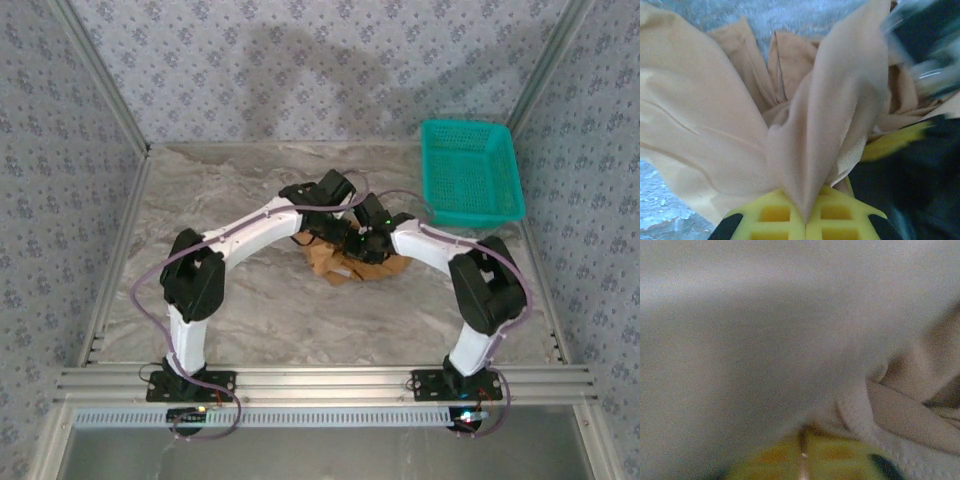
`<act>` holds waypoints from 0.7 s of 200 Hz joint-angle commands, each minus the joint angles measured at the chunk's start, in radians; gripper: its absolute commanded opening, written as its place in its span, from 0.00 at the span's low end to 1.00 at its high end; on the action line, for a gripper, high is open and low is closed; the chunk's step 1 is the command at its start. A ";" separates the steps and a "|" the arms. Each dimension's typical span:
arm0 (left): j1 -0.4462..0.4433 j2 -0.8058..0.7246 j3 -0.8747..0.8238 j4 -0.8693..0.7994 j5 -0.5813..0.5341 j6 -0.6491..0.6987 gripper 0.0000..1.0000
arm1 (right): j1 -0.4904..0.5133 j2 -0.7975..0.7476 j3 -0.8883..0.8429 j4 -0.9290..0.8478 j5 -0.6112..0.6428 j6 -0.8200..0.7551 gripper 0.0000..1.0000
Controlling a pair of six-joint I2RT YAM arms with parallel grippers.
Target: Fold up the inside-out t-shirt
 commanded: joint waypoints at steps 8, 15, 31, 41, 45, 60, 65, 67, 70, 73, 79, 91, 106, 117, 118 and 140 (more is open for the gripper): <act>0.056 -0.063 0.120 -0.082 -0.042 -0.001 0.00 | 0.027 -0.103 -0.065 -0.064 0.042 -0.016 0.00; 0.077 -0.065 0.141 -0.088 -0.042 -0.014 0.00 | 0.043 -0.157 -0.104 -0.091 0.087 -0.025 0.00; 0.115 -0.086 0.155 -0.074 -0.041 -0.048 0.00 | 0.081 -0.281 -0.229 -0.124 0.164 -0.010 0.00; 0.131 -0.106 0.137 -0.050 -0.035 -0.074 0.00 | 0.097 -0.344 -0.315 -0.118 0.175 0.021 0.00; 0.136 -0.117 0.125 -0.037 -0.030 -0.084 0.00 | 0.105 -0.365 -0.345 -0.114 0.177 0.039 0.00; 0.144 -0.161 0.042 0.034 -0.010 -0.121 0.00 | 0.133 -0.415 -0.445 -0.068 0.182 0.101 0.00; 0.143 -0.179 0.010 0.057 -0.001 -0.134 0.00 | 0.143 -0.422 -0.466 -0.051 0.183 0.121 0.00; 0.143 -0.185 -0.006 0.074 0.005 -0.141 0.00 | 0.146 -0.422 -0.472 -0.043 0.183 0.125 0.00; 0.143 -0.196 -0.029 0.097 0.015 -0.152 0.00 | 0.150 -0.423 -0.482 -0.033 0.183 0.133 0.00; 0.144 -0.208 -0.051 0.117 0.027 -0.160 0.00 | 0.154 -0.420 -0.487 -0.026 0.183 0.138 0.00; 0.142 -0.232 -0.104 0.161 0.051 -0.183 0.00 | 0.160 -0.412 -0.486 -0.017 0.183 0.144 0.00; 0.142 -0.287 -0.220 0.264 0.113 -0.228 0.00 | 0.165 -0.396 -0.449 -0.038 0.191 0.130 0.00; 0.141 -0.360 -0.368 0.398 0.178 -0.273 0.00 | 0.167 -0.398 -0.377 -0.093 0.216 0.092 0.00; 0.142 -0.400 -0.444 0.461 0.194 -0.294 0.00 | 0.164 -0.408 -0.322 -0.130 0.225 0.060 0.19; 0.143 -0.404 -0.451 0.464 0.194 -0.295 0.00 | 0.163 -0.410 -0.318 -0.132 0.225 0.056 0.22; 0.142 -0.435 -0.524 0.505 0.229 -0.306 0.00 | 0.159 -0.437 -0.226 -0.182 0.214 0.027 0.51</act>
